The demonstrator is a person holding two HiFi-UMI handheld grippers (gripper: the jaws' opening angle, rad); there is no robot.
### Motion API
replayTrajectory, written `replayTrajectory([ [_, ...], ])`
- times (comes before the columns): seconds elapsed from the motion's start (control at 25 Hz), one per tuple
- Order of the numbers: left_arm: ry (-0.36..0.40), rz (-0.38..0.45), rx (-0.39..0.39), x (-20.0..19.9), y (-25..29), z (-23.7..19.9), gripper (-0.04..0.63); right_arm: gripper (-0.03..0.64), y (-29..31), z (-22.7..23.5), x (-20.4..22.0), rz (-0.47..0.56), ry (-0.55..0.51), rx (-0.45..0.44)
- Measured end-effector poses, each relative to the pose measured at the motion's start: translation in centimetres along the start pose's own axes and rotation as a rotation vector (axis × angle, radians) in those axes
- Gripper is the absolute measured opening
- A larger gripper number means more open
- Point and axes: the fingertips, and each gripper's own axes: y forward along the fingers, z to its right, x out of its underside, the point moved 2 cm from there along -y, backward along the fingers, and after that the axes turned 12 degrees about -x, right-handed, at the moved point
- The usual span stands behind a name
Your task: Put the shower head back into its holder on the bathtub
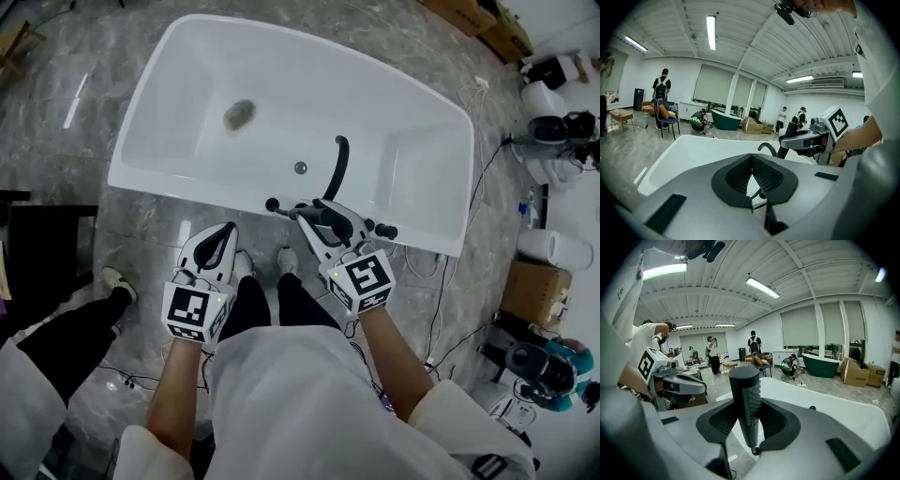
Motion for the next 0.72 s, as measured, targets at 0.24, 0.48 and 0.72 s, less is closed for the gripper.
replayTrajectory([
  [0.24, -0.009, -0.024, -0.038, 2.5, 1.8, 0.9, 0.012, 0.146, 1.0, 0.7, 2.5, -0.036, -0.001, -0.028],
  [0.48, -0.038, -0.041, -0.05, 3.9, 2.9, 1.6, 0.012, 0.146, 1.9, 1.1, 4.6, -0.072, 0.0, -0.049],
  [0.72, -0.037, -0.069, -0.05, 5.5, 3.3, 1.3, 0.012, 0.146, 3.8, 1.5, 6.1, -0.075, 0.021, -0.037],
])
